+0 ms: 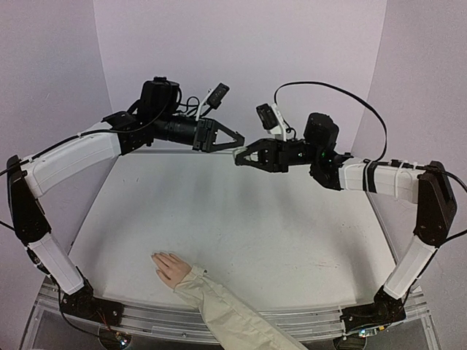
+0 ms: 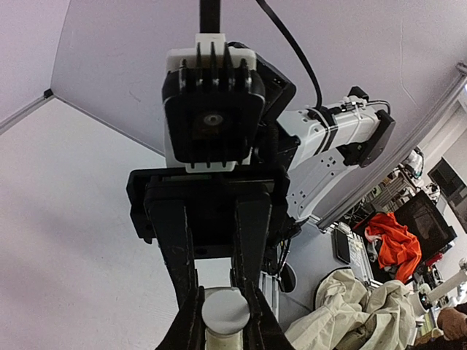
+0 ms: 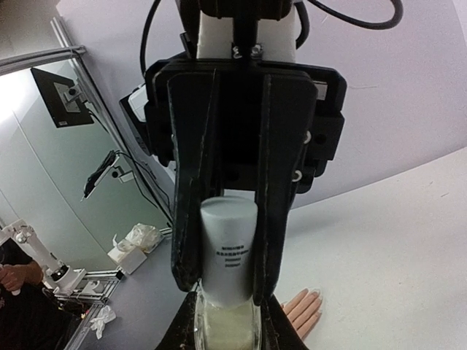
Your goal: Paint the nails
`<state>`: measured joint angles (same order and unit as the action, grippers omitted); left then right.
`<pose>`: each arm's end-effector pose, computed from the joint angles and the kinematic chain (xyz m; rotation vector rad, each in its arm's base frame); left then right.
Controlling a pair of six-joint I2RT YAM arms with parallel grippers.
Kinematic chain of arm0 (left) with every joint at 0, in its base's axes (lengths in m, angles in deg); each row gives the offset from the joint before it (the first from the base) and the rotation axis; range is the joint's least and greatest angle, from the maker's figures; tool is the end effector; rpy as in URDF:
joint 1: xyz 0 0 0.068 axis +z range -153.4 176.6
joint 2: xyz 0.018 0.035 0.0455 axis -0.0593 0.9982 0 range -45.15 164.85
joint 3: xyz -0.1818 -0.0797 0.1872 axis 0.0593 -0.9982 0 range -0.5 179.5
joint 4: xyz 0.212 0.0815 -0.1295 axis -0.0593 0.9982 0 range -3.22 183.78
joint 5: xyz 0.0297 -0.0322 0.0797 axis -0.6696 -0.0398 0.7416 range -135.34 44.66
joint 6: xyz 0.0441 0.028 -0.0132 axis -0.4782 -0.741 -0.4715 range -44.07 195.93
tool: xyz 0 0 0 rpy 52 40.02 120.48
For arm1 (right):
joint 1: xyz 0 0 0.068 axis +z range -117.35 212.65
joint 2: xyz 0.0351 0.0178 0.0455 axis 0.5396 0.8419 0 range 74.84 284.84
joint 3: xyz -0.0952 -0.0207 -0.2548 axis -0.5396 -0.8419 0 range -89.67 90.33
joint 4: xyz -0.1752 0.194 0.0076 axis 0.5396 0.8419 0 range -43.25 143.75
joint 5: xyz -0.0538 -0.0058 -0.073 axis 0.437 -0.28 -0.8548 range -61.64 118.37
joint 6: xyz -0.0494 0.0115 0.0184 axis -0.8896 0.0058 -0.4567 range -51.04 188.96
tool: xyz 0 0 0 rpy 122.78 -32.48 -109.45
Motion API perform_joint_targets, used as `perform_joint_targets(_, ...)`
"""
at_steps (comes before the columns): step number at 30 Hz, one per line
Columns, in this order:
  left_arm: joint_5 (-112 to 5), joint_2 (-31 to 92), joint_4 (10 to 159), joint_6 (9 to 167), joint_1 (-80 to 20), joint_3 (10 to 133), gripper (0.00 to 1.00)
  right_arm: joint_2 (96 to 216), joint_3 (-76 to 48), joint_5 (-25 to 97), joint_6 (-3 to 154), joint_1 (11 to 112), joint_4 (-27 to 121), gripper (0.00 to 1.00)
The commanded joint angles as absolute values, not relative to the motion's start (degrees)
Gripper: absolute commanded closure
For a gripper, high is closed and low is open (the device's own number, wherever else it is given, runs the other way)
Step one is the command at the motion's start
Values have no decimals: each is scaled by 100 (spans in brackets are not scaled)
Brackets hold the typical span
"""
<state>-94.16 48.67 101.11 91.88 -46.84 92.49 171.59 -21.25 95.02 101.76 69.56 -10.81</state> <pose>0.2557 -0.2791 0.4080 1.0938 1.6911 -1.4713 0.2779 0.2495 0.3552 -1.2180 1.0102 1.5946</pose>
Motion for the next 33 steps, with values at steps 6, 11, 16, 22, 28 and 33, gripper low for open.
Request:
perform_joint_targets(6,-7416,4576,10802,9034,-4840,9531,100,16429,-1972,3550,7935,7729,689,100)
perform_joint_targets(11,-5292,4759,11552,9575,-4945,9714,100,16779,-2508,-2840,6083,8969,-1409,100)
perform_joint_targets(16,-5195,4827,11723,9689,-4946,9873,85,16973,-2089,-1137,6033,8980,-1206,100)
perform_joint_targets(22,-5836,4386,11374,9280,-4827,9593,40,16704,-1971,2333,6408,8543,-93,100)
perform_joint_targets(28,-7678,3642,9657,10056,-4286,8448,23,16413,-2032,6403,7323,7697,359,100)
perform_joint_targets(33,-9087,3664,8851,10176,-4190,8257,22,16669,-1702,8850,8263,7432,176,100)
